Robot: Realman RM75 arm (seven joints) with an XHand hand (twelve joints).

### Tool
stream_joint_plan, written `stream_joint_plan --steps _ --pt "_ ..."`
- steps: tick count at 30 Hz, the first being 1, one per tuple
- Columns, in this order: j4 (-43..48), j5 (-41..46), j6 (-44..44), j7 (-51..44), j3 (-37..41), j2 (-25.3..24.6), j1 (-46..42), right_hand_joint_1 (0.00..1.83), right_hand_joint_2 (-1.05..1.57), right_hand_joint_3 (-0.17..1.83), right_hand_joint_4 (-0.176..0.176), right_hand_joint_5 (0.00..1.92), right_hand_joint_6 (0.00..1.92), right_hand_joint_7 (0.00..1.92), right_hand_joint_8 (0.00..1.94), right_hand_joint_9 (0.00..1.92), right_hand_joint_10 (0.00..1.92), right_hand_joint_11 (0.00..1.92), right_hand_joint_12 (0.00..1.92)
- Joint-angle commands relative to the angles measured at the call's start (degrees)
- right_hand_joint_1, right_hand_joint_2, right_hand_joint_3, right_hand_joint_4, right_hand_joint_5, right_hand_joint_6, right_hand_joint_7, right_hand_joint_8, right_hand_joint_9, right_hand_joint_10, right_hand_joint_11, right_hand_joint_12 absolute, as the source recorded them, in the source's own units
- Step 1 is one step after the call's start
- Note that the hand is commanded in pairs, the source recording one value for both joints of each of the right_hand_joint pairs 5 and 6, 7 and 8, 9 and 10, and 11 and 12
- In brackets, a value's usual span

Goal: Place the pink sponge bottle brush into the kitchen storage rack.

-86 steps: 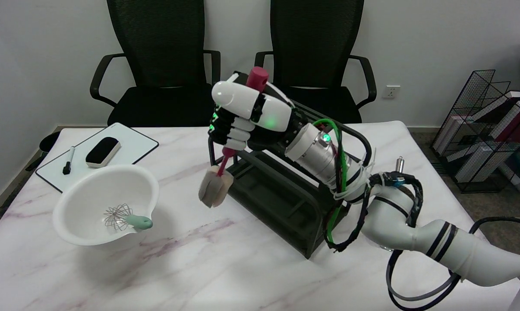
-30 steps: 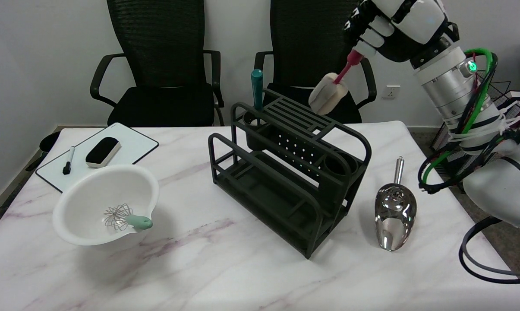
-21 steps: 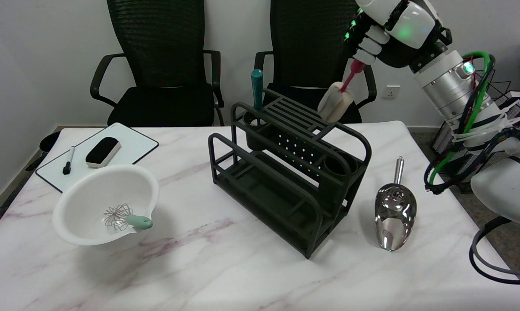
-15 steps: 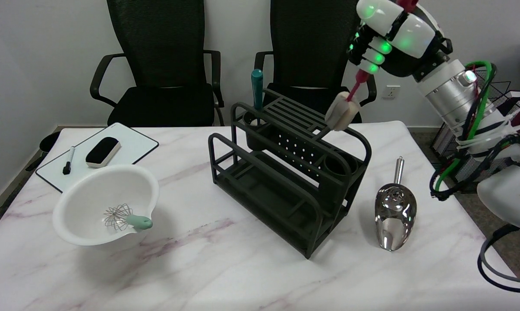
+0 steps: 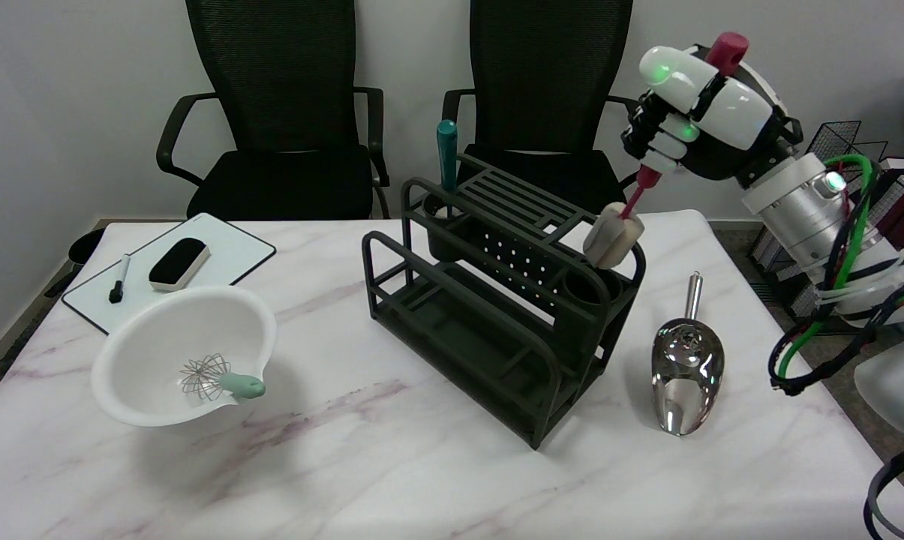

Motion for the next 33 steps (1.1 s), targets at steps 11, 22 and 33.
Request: stream_joint_plan --steps 11,22,33 --pt "-5.38 1.95 -1.12 0.00 -6.30 1.75 2.45 1.09 1.57 0.27 0.000 1.92 1.92 1.92 1.92 1.92 1.92 1.92 1.92" --pt "-6.59 2.03 -1.52 0.00 -8.71 2.01 3.55 1.09 1.57 0.27 0.000 1.92 1.92 1.92 1.92 1.92 1.92 1.92 1.92" --pt "-8.43 3.15 -0.96 0.00 -11.41 2.04 3.40 1.09 1.57 0.27 0.000 1.92 1.92 1.92 1.92 1.92 1.92 1.92 1.92"
